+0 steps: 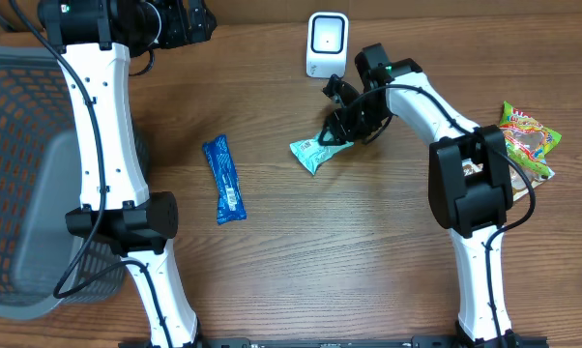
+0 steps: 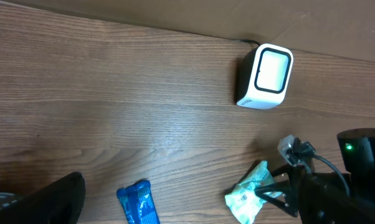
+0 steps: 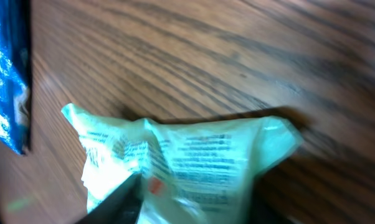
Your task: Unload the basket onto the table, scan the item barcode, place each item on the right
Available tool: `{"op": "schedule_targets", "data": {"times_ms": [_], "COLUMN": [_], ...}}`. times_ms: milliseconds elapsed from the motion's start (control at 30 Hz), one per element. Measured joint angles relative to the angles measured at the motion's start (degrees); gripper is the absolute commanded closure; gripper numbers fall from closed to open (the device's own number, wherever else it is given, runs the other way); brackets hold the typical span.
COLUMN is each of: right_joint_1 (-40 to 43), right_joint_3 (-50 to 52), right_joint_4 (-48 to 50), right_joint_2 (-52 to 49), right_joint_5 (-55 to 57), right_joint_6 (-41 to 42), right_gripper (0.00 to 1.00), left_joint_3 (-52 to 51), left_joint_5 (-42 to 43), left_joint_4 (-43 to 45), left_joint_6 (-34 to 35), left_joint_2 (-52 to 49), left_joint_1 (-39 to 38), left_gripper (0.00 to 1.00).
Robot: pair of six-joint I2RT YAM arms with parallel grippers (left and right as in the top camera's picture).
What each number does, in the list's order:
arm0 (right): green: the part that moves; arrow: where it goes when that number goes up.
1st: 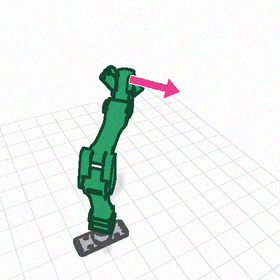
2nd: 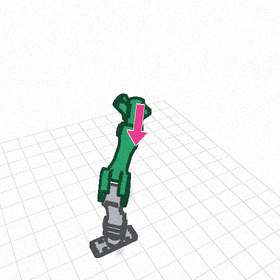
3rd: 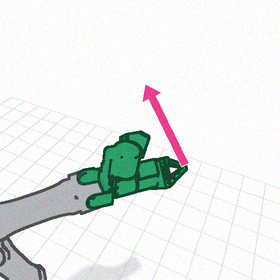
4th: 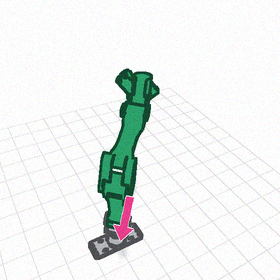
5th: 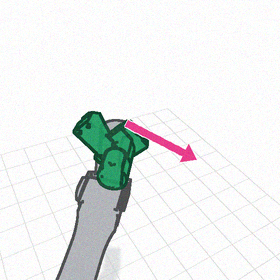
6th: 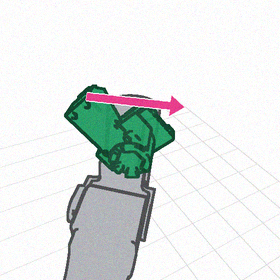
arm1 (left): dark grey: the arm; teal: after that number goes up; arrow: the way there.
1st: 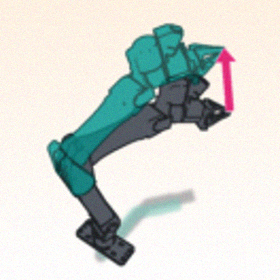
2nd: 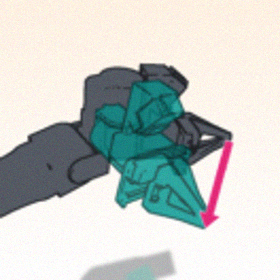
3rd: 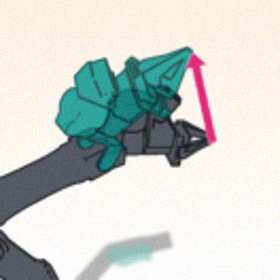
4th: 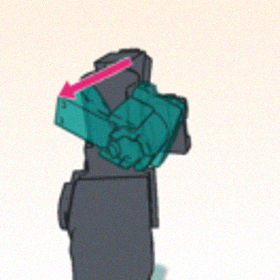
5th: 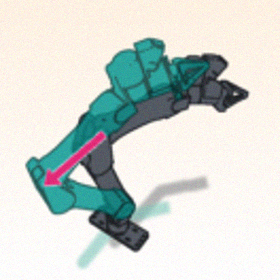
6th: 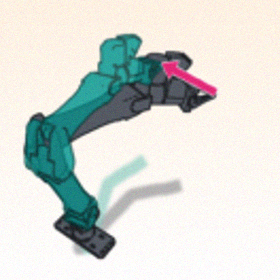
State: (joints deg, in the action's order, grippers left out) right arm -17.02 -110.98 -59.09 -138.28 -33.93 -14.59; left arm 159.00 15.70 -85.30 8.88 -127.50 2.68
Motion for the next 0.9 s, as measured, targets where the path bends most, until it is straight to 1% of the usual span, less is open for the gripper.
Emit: {"op": "schedule_targets", "data": {"times_ms": [67,133,200,367,533,700,900], "right_joint_1": [0.6,0.9,1.3,2.5,4.3,5.8,6.0], "right_joint_3": [0.1,0.1,0.1,-2.6,-9.6,-14.4,-15.3], "right_joint_4": [-0.5,-1.6,-3.2,-10.8,-16.1,-14.5,-10.1], "right_joint_2": [-0.1,-0.2,-0.3,-0.6,-0.3,4.3,15.2], "right_joint_5": [-1.9,-3.8,-5.6,-10.6,-13.7,-13.6,-9.3], "right_joint_6": [-0.1,-0.2,-0.2,-0.3,1.2,2.4,2.6], "right_gripper": [0.77,0.90,0.96,0.96,0.96,0.96,0.96], "left_joint_3": [0.0,0.0,0.0,0.0,0.0,0.0,0.0], "left_joint_5": [0.0,0.0,0.0,0.0,0.0,0.0,0.0], "left_joint_4": [0.0,0.0,0.0,0.0,0.0,0.0,0.0], "left_joint_6": [0.0,0.0,0.0,0.0,0.0,0.0,0.0], "left_joint_2": [0.0,0.0,0.0,0.0,0.0,0.0,0.0], "left_joint_1": [0.0,0.0,0.0,0.0,0.0,0.0,0.0], "left_gripper": [0.00,0.00,0.00,0.00,0.00,0.00,0.01]}}
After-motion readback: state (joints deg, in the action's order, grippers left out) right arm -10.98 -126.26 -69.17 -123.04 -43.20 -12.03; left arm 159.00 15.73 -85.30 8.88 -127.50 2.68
